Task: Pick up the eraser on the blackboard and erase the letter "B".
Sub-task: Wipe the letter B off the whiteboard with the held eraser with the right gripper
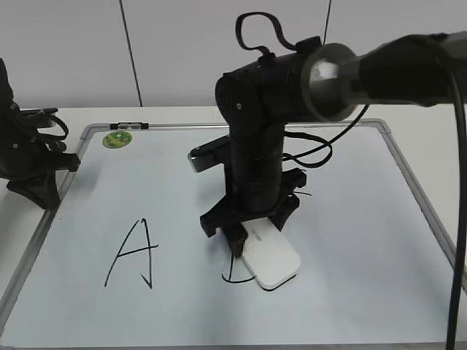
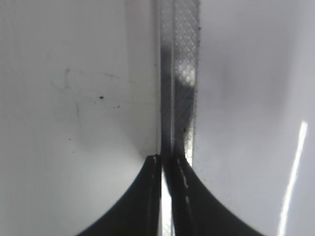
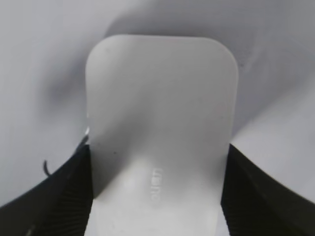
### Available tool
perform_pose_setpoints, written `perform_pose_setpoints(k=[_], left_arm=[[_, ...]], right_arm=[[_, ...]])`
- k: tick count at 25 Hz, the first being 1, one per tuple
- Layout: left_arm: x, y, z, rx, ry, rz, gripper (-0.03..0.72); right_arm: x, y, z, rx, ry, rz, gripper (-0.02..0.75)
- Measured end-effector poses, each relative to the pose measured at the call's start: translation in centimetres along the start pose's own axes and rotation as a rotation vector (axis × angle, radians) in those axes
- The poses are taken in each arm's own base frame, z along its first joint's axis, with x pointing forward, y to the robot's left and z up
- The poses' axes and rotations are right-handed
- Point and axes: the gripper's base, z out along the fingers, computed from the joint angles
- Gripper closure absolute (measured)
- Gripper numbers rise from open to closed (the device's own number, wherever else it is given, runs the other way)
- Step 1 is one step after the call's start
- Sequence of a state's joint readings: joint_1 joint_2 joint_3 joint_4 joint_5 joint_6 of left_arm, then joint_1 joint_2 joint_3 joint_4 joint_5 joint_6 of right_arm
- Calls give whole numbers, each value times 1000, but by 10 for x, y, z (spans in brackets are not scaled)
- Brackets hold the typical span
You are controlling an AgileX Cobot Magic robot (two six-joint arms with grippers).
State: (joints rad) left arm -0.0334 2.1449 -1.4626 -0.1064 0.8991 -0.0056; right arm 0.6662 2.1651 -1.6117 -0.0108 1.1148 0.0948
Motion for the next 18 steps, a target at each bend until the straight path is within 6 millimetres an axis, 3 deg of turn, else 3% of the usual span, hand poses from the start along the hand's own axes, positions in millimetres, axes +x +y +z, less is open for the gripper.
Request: perform_pose_setpoints(k=[9,18], left_arm=[[0,0,0,2,0,4,657],[0,0,0,2,0,4,657]], right_arm=[[5,48,0,-40,-9,-85,226],[5,49,0,-34,-14,-49,226]])
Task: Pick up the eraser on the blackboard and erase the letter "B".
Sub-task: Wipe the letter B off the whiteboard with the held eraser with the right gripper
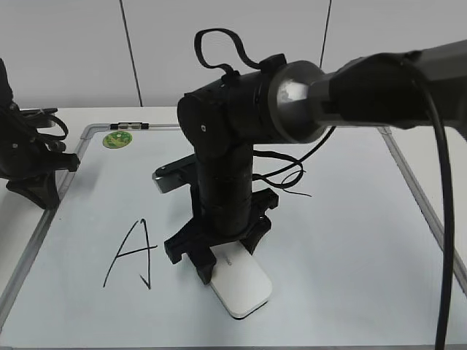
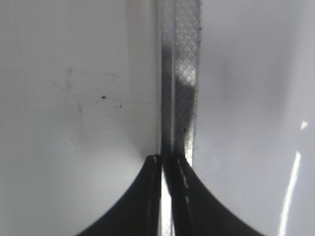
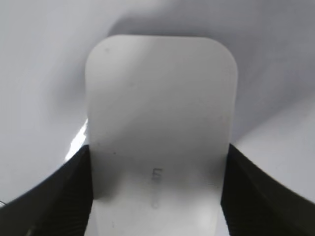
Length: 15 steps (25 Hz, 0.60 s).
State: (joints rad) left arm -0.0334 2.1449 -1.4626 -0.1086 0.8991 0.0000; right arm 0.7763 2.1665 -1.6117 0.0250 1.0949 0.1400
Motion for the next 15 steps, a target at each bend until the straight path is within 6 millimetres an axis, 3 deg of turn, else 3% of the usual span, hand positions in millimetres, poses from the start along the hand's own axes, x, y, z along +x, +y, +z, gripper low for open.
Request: perform_pose_setpoints(k=[9,15], left_arm=[[0,0,0,0,0,0,657],[0,0,0,0,-2,0,657]], right_arm=[[-1,-20,0,-19,20,119,226],[-2,-63,-1,42,32,216,226]])
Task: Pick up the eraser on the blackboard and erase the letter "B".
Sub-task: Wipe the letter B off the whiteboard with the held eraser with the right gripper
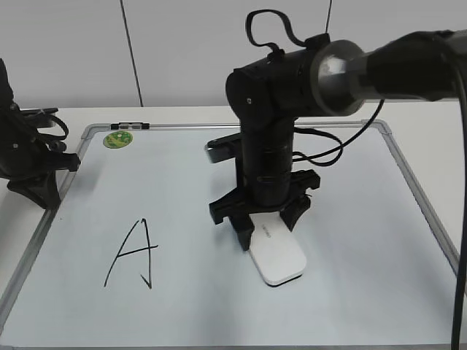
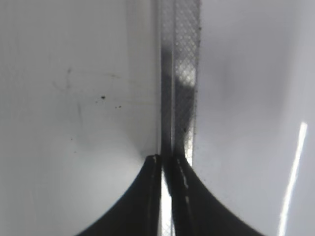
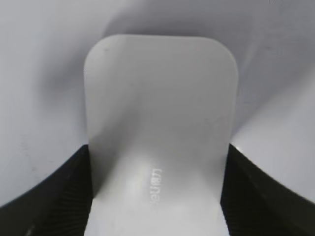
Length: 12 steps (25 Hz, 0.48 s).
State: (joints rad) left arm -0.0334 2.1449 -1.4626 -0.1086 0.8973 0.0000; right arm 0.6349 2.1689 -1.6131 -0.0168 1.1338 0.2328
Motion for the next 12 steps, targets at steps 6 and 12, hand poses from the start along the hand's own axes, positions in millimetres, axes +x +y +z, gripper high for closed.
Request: perform_pose_setpoints(k=[6,12], left_arm=[[0,0,0,0,0,0,657],[0,0,0,0,0,0,657]], right_arm=[[-5,-35,0,70,6,57,226],[-3,-37,-8,75,-13,59,227]])
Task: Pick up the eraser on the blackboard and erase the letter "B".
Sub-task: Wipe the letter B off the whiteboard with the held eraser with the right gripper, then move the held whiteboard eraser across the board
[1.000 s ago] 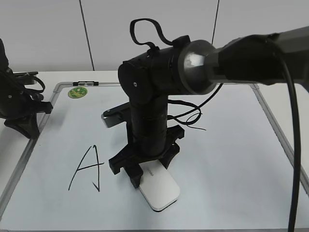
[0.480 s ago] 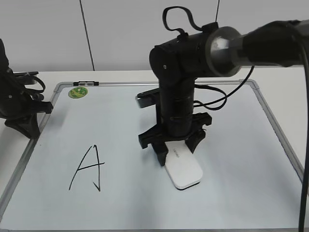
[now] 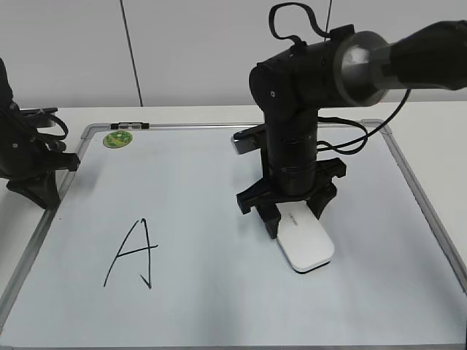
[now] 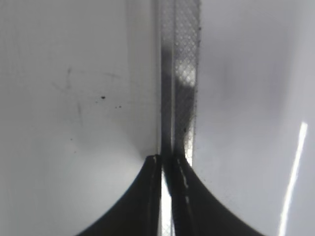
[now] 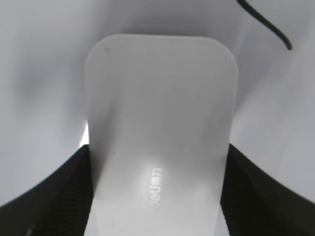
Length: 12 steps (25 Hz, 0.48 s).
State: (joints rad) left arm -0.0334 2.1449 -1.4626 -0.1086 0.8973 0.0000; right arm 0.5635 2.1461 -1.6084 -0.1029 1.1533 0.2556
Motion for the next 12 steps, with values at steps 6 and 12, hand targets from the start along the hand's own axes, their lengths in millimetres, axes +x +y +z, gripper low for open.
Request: perform_pose_setpoints(k=[6,12], left_arm=[[0,0,0,0,2,0,656],[0,0,0,0,2,0,656]], right_arm=[[8,-40,-45,28,-101,67,227],[24,-86,-77,30,-165,177,227]])
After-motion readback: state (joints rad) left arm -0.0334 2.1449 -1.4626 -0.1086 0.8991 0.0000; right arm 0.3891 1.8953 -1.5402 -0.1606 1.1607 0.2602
